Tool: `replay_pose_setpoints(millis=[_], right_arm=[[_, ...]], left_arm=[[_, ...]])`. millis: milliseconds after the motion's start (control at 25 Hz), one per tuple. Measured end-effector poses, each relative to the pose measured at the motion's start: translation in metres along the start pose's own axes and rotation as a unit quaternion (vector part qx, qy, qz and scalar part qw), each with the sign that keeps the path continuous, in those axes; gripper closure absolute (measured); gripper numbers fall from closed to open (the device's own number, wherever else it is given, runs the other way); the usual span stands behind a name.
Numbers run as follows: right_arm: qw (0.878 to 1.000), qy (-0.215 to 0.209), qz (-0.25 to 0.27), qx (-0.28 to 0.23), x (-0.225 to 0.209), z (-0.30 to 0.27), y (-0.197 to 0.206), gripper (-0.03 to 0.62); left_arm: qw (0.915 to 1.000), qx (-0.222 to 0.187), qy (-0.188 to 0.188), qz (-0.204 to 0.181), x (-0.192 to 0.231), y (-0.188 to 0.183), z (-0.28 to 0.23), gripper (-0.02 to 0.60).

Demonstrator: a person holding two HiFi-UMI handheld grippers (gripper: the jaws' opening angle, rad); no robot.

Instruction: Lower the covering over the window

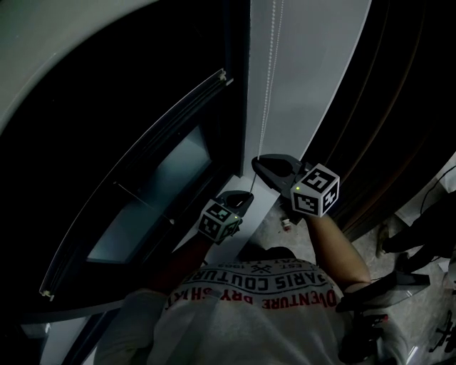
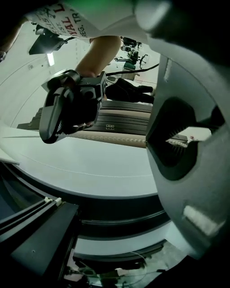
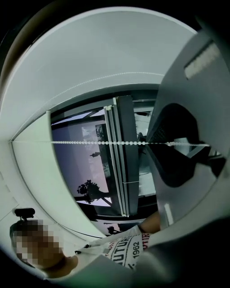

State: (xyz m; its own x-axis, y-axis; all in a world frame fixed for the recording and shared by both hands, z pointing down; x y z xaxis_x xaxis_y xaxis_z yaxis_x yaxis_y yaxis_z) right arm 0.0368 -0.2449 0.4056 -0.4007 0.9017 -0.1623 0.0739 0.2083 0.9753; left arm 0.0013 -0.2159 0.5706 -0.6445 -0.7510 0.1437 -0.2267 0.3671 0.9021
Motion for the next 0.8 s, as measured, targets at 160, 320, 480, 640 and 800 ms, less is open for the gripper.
replay_pose_setpoints(millis=[160,320,480,640,800], right_arm=[[1.000,0.009,-0.003,0.019,-0.003,-0.004,0.019,0.585],[0.999,0.013,-0.012,0.042,-0.003,-0.010,0.043,0.585],[0.998,0.009,-0.026,0.051,0.003,-0.017,0.062,0.585],[0.998,0.004,-0.035,0.048,0.005,-0.021,0.066,0.585],[0.998,0.004,-0.036,0.048,0.005,-0.021,0.066,0.585]], left_arm=[[0.9997,0.023,-0.007,0.002,0.007,0.019,-0.001,0.574],[0.9984,0.051,0.007,0.023,0.006,0.042,-0.002,0.572],[0.9965,0.067,0.014,0.048,0.001,0.060,0.000,0.571],[0.9962,0.068,0.012,0.053,0.001,0.065,0.003,0.571],[0.9967,0.075,0.008,0.029,0.005,0.064,0.009,0.552]])
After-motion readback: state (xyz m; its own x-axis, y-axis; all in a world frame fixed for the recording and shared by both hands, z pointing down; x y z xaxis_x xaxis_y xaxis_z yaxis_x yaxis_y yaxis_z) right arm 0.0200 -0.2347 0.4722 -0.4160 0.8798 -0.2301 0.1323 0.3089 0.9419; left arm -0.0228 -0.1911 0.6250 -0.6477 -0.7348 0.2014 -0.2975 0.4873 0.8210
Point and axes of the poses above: the fingertips, and each gripper's own axes: z backward along the fingers, x to its left, y out of its underside, the point moved 3 cm from there along z, backward along the fingers, and after that the axes turned 5 degrees about -y, right-handed, at the moved point
